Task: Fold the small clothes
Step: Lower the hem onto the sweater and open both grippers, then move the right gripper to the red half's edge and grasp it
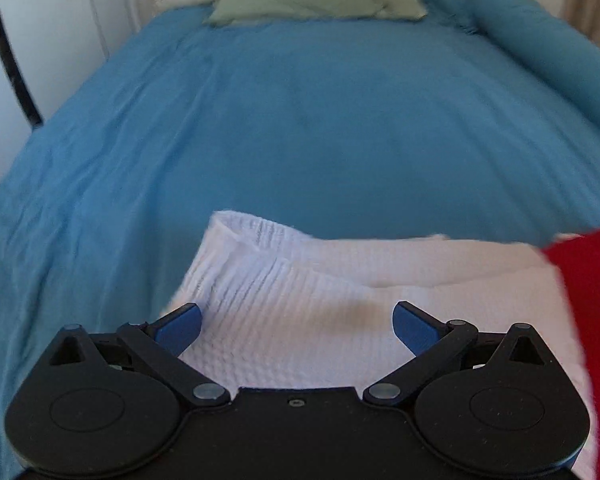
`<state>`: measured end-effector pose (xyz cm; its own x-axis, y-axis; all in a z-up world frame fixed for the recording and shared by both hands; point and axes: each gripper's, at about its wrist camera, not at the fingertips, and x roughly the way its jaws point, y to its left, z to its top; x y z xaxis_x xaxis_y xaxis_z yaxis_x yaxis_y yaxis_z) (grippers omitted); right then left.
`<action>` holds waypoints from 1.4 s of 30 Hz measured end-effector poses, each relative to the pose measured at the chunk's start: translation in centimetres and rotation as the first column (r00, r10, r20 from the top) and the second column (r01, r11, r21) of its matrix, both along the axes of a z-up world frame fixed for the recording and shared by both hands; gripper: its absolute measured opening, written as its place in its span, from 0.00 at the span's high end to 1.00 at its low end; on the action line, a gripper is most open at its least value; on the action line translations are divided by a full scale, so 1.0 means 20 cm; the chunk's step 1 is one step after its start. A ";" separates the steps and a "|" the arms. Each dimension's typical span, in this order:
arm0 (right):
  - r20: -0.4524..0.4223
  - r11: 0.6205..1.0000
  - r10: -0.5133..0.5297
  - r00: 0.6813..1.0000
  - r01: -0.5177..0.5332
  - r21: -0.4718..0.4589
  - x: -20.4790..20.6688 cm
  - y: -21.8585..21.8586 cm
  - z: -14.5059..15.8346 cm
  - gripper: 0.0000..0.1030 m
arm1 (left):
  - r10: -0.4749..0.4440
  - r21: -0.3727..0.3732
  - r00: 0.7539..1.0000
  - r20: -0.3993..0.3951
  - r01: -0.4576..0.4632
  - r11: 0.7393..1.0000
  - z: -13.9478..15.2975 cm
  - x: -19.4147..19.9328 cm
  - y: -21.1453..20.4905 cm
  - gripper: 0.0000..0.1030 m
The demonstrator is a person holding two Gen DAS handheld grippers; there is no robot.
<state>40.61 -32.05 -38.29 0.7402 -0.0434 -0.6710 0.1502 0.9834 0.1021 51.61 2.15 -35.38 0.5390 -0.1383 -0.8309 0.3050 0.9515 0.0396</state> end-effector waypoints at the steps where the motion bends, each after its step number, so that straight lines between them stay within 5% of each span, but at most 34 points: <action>1: -0.019 1.000 -0.018 1.000 0.018 0.016 0.03 -0.03 -0.04 0.00 | 0.013 0.013 1.000 -0.018 -0.013 1.000 -0.04 0.03 0.00 0.00; 4: -0.075 0.995 -0.042 0.996 0.048 0.087 0.09 -0.11 -0.17 0.00 | 0.021 0.037 0.999 -0.025 -0.020 0.999 -0.11 0.10 0.04 0.00; 11: -0.072 0.998 -0.018 0.997 0.022 0.053 0.09 -0.09 -0.19 0.00 | 0.022 0.042 0.999 -0.043 -0.020 0.999 -0.11 0.06 0.09 0.00; 15: -0.033 0.997 -0.034 0.999 0.037 0.068 0.00 -0.08 -0.04 0.00 | 0.005 0.043 0.999 -0.053 -0.002 0.999 -0.02 0.05 0.07 0.00; 23: -0.038 0.964 -0.205 0.978 0.209 0.165 -0.51 -0.15 0.32 0.00 | -0.121 -0.034 0.992 -0.049 0.119 0.992 0.28 -0.43 -0.10 0.00; 27: -0.123 0.901 -0.349 0.929 0.369 0.229 -0.86 -0.19 0.36 0.00 | -0.212 -0.071 0.972 -0.101 0.205 0.976 0.30 -0.67 -0.28 0.00; 32: -0.230 0.823 -0.421 0.877 0.476 0.310 -1.13 -0.20 0.15 0.00 | -0.347 -0.079 0.926 -0.147 0.339 0.937 0.16 -0.86 -0.54 0.00; 37: -0.238 0.753 -0.425 0.873 0.487 0.443 -1.19 -0.18 -0.12 0.00 | -0.335 -0.104 0.937 -0.099 0.325 0.940 0.05 -0.83 -0.66 0.00; 42: -0.206 0.637 -0.417 0.885 0.447 0.628 -1.11 -0.18 -0.27 0.00 | -0.303 -0.126 0.952 -0.039 0.296 0.947 0.01 -0.74 -0.73 0.00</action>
<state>18.40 -35.60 -43.62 0.7235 0.0985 -0.6833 0.5589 0.4973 0.6635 36.80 -12.41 -35.25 0.4104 -0.3842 -0.8270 0.5753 0.8127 -0.0921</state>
